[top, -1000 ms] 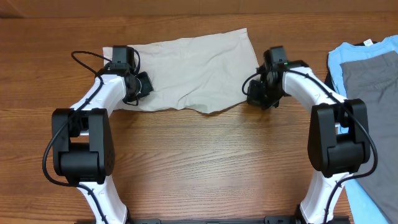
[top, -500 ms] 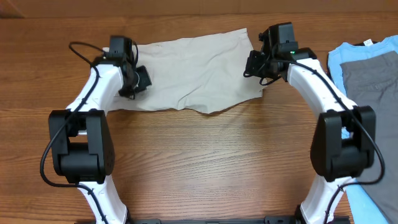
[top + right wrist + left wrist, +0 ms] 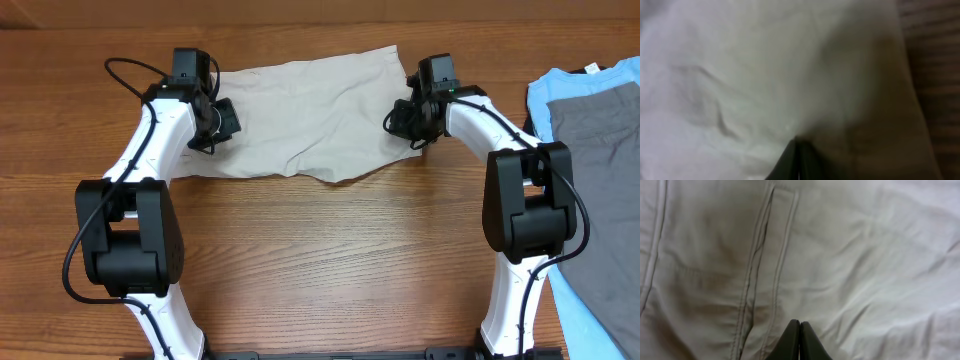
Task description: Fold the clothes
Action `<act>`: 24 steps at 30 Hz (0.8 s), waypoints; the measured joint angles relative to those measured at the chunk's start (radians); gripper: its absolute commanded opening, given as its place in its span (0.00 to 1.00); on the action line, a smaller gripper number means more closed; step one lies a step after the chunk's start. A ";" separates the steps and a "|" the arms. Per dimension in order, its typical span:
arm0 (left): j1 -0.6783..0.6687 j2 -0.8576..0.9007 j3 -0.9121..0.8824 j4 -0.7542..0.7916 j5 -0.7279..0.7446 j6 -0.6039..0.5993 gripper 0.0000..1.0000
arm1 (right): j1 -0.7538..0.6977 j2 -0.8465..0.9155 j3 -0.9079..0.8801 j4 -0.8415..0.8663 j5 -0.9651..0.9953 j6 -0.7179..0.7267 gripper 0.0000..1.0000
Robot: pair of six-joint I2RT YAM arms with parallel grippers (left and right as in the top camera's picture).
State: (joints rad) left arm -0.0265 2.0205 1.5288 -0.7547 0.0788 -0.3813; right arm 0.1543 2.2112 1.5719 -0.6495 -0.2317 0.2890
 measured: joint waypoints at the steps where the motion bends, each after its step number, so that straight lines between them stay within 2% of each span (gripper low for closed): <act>1: 0.000 0.000 0.000 -0.016 -0.003 0.000 0.04 | 0.000 0.000 0.010 -0.047 0.009 0.004 0.04; 6: 0.000 0.000 0.000 -0.082 -0.007 0.000 0.04 | -0.003 -0.007 0.039 -0.239 0.060 0.045 0.04; 12: -0.015 0.000 0.000 -0.135 -0.008 0.016 0.04 | -0.004 -0.021 0.040 -0.460 0.213 0.146 0.04; 19: -0.121 -0.050 -0.003 -0.163 -0.008 0.019 0.04 | -0.004 -0.028 0.026 -0.543 0.288 0.168 0.04; 24: -0.220 -0.208 -0.004 -0.163 -0.031 0.019 0.04 | -0.011 -0.078 -0.017 -0.584 0.315 0.156 0.04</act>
State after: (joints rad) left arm -0.2462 1.8126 1.5246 -0.9180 0.0483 -0.3618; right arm 0.1432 2.1330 1.5551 -1.2335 0.0830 0.4450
